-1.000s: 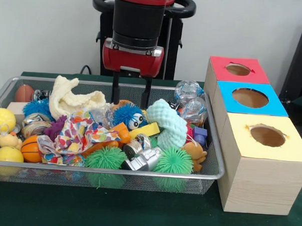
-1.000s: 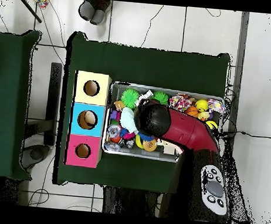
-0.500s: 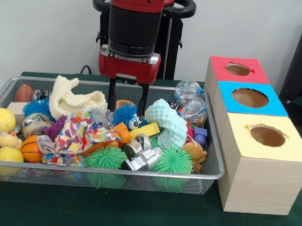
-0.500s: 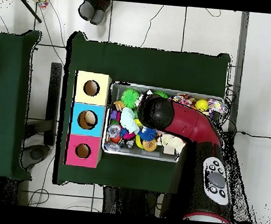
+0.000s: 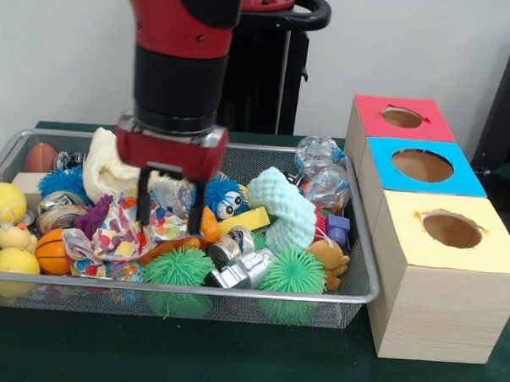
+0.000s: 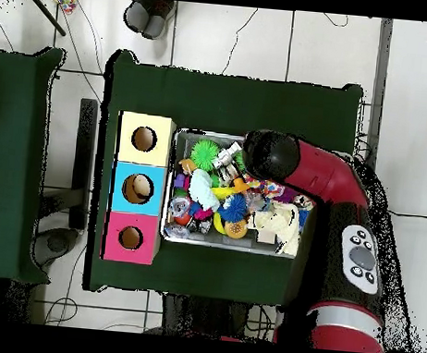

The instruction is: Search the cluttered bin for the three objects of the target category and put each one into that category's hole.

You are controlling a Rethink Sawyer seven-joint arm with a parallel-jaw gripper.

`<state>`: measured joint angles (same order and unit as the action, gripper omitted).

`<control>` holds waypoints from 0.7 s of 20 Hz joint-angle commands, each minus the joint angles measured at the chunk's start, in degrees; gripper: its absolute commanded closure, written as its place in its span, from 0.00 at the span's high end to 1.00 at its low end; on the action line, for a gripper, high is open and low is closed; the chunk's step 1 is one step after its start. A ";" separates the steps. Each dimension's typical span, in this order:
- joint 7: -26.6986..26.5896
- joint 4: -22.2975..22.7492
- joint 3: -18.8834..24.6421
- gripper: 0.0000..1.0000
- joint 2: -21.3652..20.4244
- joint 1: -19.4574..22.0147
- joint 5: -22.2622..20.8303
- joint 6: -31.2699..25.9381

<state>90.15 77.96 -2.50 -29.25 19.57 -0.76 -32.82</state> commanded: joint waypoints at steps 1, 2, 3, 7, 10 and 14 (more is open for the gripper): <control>4.70 -13.09 2.09 1.00 7.40 2.37 0.92 -10.70; 4.86 -12.96 2.30 1.00 7.44 2.26 0.92 -10.57; 5.16 -13.53 2.46 1.00 7.95 2.01 0.95 -10.62; 7.20 -16.89 2.61 1.00 9.91 0.48 1.40 -11.36; 8.83 -18.10 1.86 1.00 11.37 -0.58 1.36 -10.31; 11.74 -18.16 -1.65 1.00 11.57 -2.54 0.27 -9.32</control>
<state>90.15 63.13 -3.24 -20.71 19.15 -0.61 -37.26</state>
